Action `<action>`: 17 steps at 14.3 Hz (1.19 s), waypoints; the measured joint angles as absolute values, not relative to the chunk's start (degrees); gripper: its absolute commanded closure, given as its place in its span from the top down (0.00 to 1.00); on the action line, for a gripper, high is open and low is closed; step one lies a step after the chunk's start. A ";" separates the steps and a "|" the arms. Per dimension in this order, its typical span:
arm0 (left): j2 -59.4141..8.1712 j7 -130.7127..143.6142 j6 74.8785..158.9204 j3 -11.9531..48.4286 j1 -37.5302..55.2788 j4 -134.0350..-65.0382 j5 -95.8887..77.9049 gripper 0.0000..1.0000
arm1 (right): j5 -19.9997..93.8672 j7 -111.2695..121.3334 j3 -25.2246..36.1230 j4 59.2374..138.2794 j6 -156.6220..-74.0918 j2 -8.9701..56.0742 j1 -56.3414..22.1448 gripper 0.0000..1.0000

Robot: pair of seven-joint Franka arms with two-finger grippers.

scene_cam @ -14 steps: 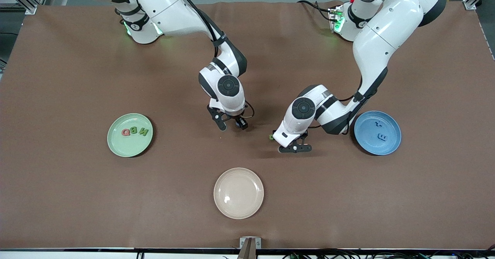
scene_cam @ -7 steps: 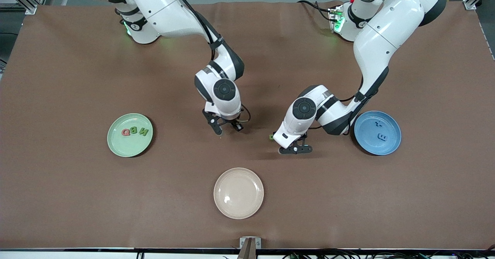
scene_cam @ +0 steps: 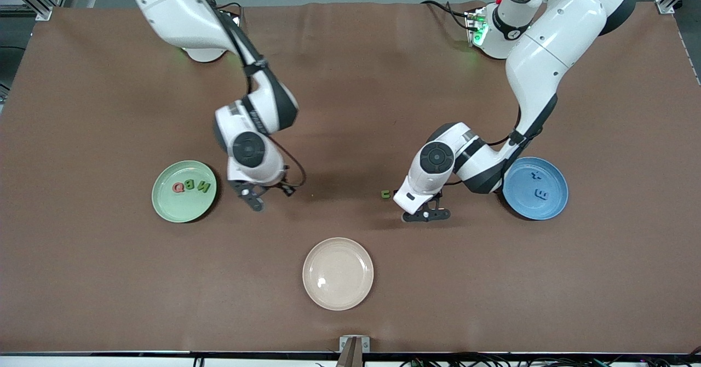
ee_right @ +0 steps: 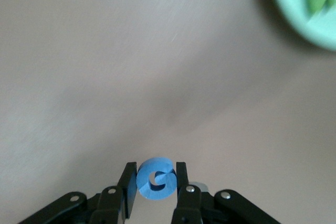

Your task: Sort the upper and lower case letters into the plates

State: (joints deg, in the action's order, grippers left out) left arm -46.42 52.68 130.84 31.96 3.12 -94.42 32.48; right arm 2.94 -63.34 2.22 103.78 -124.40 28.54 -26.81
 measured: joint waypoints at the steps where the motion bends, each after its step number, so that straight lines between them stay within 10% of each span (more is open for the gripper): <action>1: -45.35 51.58 129.58 32.05 2.60 -94.72 32.51 0.17 | 2.94 -58.25 2.26 106.36 -124.38 26.36 -24.09 0.00; 15: -30.15 31.07 131.64 59.39 -52.05 -124.12 38.03 0.16 | 2.93 -26.11 2.11 118.43 -132.15 21.75 -6.21 0.03; 17: -30.18 28.68 136.61 59.66 -57.19 -128.06 42.47 0.16 | 2.93 -25.22 2.10 118.59 -132.34 21.75 -5.60 0.43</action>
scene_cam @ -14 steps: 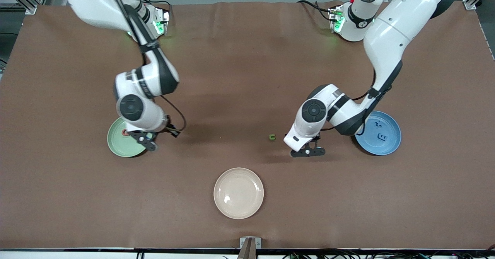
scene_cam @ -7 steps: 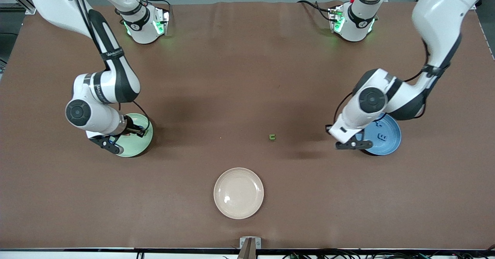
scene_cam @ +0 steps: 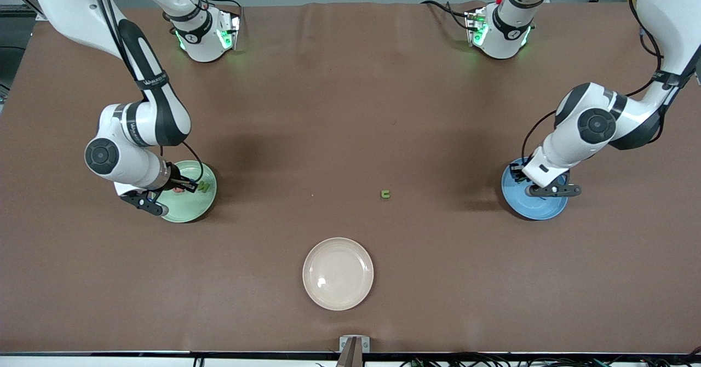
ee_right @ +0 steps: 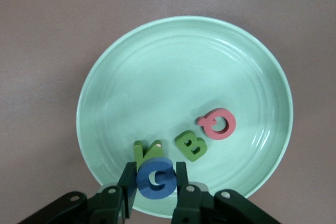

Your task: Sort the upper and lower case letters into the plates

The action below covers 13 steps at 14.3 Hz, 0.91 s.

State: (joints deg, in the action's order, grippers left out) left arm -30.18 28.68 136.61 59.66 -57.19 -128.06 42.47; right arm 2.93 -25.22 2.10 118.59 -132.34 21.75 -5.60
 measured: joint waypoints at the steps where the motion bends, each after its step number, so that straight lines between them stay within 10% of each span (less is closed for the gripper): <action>1: -30.22 27.72 138.38 59.66 -59.12 -129.52 44.88 0.16 | 2.93 -25.13 2.10 118.64 -132.40 21.75 -5.30 0.82; 2: -30.31 27.18 139.35 59.66 -60.35 -130.43 47.37 0.16 | 2.95 -25.07 2.09 118.67 -132.51 21.75 -4.99 1.00; 13: -36.17 27.23 141.80 57.50 -60.70 -131.10 58.45 0.16 | 2.99 -24.97 1.66 118.68 -132.68 21.75 -4.45 1.00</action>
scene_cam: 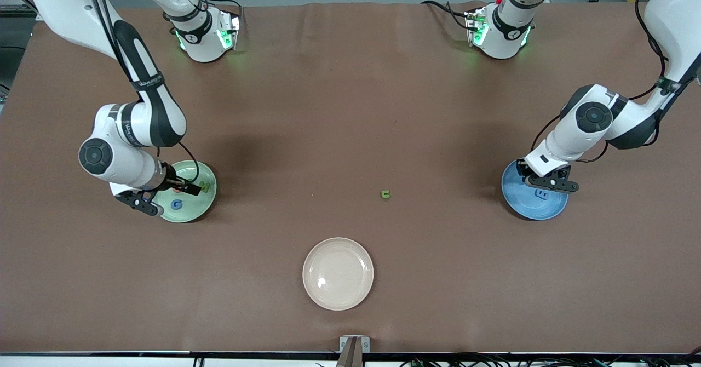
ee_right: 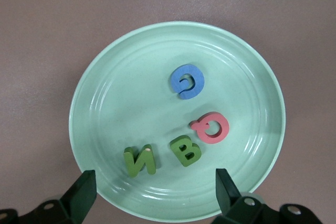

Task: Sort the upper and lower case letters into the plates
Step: 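Release the G on the green plate while the left gripper releases the b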

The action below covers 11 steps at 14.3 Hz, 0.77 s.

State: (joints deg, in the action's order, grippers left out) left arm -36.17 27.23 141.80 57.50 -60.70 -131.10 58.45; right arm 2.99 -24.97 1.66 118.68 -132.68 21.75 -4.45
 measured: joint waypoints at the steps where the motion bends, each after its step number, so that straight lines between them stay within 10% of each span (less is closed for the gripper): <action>1: -36.77 27.22 142.05 57.24 -60.74 -131.09 58.53 0.16 | 2.99 -24.97 1.66 118.67 -132.72 21.74 -4.45 1.00; 8: -37.56 27.22 142.21 57.23 -60.70 -130.95 58.55 0.37 | 2.99 -24.97 1.38 118.49 -132.78 21.72 -4.45 1.00; 10: -37.56 27.31 142.21 57.23 -60.70 -130.86 58.55 0.91 | 2.99 -24.76 1.35 118.36 -132.81 21.66 -4.45 1.00; 11: -37.56 27.31 142.22 57.23 -60.70 -130.79 58.55 1.00 | 2.99 -23.84 1.32 118.11 -132.79 21.50 -4.45 1.00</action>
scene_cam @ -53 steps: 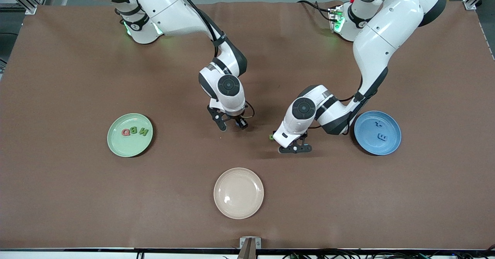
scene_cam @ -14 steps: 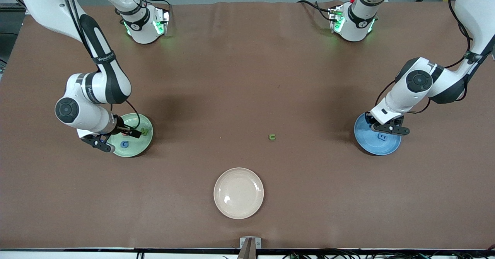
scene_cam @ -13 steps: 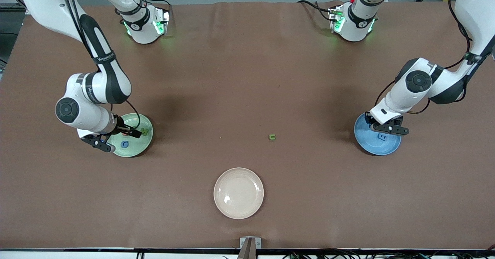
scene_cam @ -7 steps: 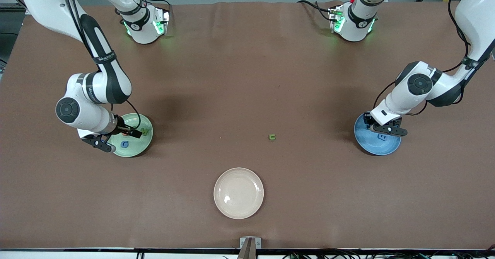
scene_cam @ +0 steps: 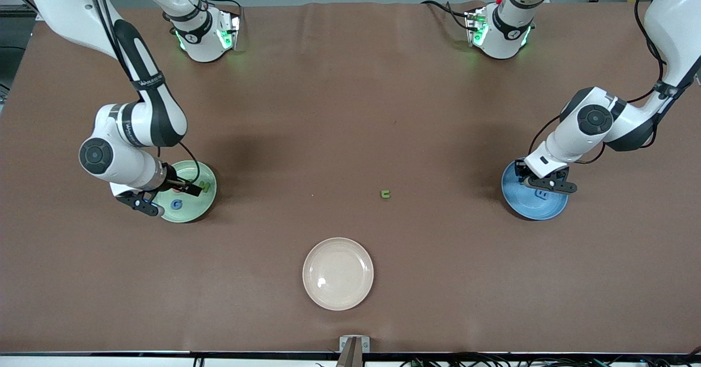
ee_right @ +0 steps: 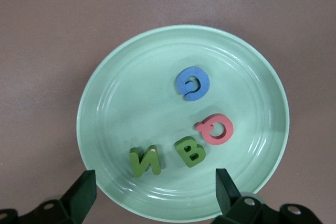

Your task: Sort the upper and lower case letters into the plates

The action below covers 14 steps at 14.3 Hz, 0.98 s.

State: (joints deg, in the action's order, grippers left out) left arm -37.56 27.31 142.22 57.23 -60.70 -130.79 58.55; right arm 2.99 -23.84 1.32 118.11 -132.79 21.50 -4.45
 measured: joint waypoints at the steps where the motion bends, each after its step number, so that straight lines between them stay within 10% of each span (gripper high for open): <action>1: -37.56 27.31 142.23 57.24 -60.71 -130.67 58.55 1.00 | 2.99 -21.99 1.32 117.54 -132.36 21.22 -4.45 1.00; 14: -37.46 35.73 127.37 69.06 -51.22 -119.32 46.16 1.00 | -0.07 1.63 2.02 84.20 -93.55 19.58 -1.12 1.00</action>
State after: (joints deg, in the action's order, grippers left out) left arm -37.46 35.73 127.37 69.06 -51.22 -119.32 46.16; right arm -0.07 1.63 2.02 84.20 -93.55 19.58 -1.12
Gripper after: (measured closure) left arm 0.000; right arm 0.000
